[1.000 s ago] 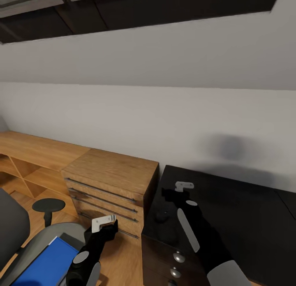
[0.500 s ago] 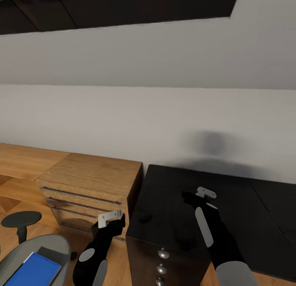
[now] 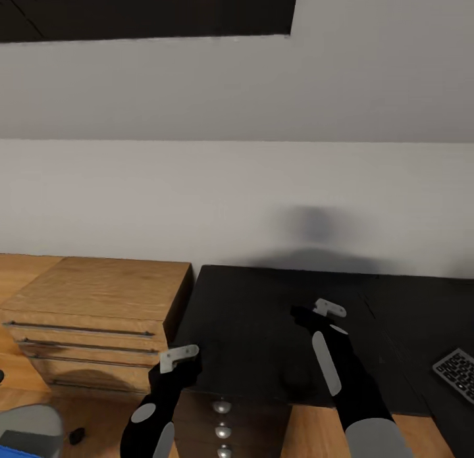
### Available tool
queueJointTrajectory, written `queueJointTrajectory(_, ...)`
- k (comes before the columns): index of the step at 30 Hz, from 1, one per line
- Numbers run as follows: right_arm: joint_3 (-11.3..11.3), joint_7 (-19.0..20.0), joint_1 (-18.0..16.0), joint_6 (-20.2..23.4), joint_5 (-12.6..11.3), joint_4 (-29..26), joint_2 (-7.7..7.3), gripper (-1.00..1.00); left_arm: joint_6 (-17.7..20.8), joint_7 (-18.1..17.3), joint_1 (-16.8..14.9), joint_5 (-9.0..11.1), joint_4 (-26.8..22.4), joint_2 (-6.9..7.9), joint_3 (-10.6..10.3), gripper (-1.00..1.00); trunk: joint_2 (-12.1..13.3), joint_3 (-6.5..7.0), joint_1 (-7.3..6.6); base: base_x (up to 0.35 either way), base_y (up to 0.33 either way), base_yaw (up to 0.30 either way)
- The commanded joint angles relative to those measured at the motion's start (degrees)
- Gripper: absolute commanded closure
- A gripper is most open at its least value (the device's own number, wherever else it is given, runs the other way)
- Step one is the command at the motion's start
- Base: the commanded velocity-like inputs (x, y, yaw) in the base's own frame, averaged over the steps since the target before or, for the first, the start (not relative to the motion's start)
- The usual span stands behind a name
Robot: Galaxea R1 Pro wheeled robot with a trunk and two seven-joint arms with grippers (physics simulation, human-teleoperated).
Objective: In the bedroom, organize the workspace by keeping the computer under the desk, ensuring the monitor is on the desk, placing the keyboard on the desk next to the monitor, placing the mouse on the desk next to the keyboard, moving the folder from the swivel chair onto the desk next to the mouse, stacking the notebook on top of the folder with the pen on top of the notebook, and positioning the swivel chair next to the desk.
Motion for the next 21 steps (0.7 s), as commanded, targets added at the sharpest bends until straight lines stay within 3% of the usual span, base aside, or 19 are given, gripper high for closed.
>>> queueJointTrajectory(1,0.01,-0.35,-0.04,0.12,-0.57,-0.01,0.05,-1.00,0.16,0.58,-0.03,0.63,0.13,0.01,-0.04,-1.00,-0.04,-0.05,0.00,0.000,-0.092,-0.288)
queueJointTrajectory(21,0.15,-0.19,-0.04,0.05,-0.52,0.01,0.08,-1.00,0.10,0.74,-0.03,0.76,0.09,0.00,0.48,-1.00,-0.04,0.32,0.00,0.000,-0.013,-0.289)
